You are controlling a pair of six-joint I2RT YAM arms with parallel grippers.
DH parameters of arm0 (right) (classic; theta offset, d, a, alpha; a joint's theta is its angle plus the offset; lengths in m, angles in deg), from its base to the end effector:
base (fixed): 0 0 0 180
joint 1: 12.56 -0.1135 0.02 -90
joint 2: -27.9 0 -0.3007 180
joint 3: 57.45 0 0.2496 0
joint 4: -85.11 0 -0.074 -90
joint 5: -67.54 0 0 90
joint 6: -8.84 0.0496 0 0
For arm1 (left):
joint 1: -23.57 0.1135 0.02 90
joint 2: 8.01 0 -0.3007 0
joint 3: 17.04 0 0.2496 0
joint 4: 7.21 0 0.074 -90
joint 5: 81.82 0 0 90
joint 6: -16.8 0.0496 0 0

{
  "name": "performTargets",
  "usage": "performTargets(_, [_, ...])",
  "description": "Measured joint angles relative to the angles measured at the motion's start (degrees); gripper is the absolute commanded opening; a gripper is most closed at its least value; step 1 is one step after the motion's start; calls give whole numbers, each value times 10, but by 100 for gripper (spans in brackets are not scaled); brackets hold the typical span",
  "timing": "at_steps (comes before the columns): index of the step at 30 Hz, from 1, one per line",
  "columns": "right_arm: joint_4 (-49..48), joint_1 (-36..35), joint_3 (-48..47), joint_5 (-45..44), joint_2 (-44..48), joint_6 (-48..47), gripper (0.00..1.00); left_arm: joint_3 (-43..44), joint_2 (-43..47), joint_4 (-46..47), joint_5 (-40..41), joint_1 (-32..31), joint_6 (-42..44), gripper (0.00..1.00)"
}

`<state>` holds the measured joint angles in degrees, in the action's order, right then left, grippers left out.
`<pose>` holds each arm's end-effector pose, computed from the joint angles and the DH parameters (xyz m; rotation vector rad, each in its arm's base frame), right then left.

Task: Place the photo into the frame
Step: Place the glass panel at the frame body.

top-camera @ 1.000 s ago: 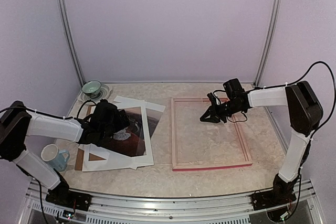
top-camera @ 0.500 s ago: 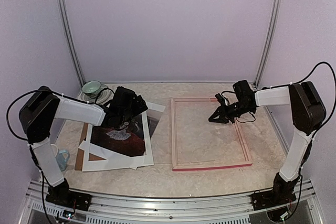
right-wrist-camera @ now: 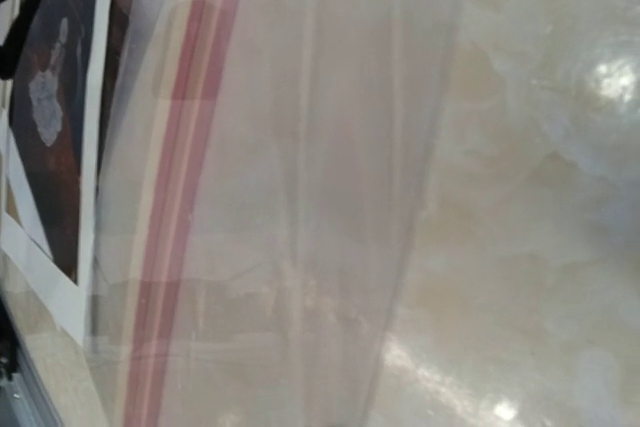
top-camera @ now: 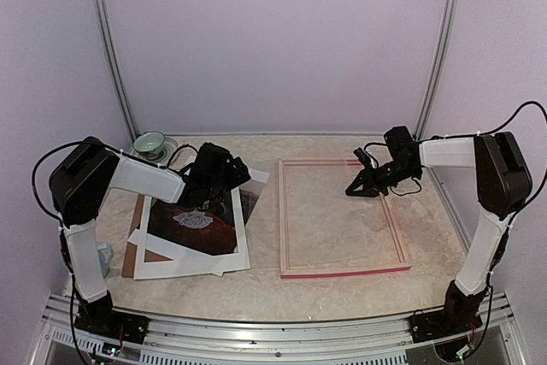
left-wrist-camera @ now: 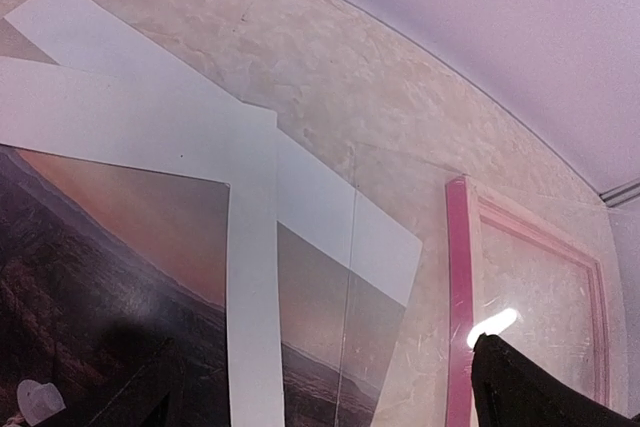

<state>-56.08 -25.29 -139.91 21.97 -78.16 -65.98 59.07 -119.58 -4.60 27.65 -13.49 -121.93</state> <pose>0.3655 0.1182 0.2056 -0.2065 2.6237 1.1930 0.3573 -0.2491 0.1828 -0.4172 2.1121 -0.5252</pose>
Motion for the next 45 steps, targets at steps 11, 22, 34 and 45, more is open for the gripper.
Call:
performTargets(11, [50,10,-12,-28,-2,-58,8,5,-21,21,-19,-4,1,99])
performTargets(22, [80,27,-13,-68,-9,-92,10,37,-36,24,-31,-15,1,99])
performTargets(34, [89,44,-13,-96,-10,-111,10,38,-49,23,-43,-18,1,99])
performTargets(45, [100,44,-13,-114,-10,-124,11,49,-55,23,-43,-28,3,99])
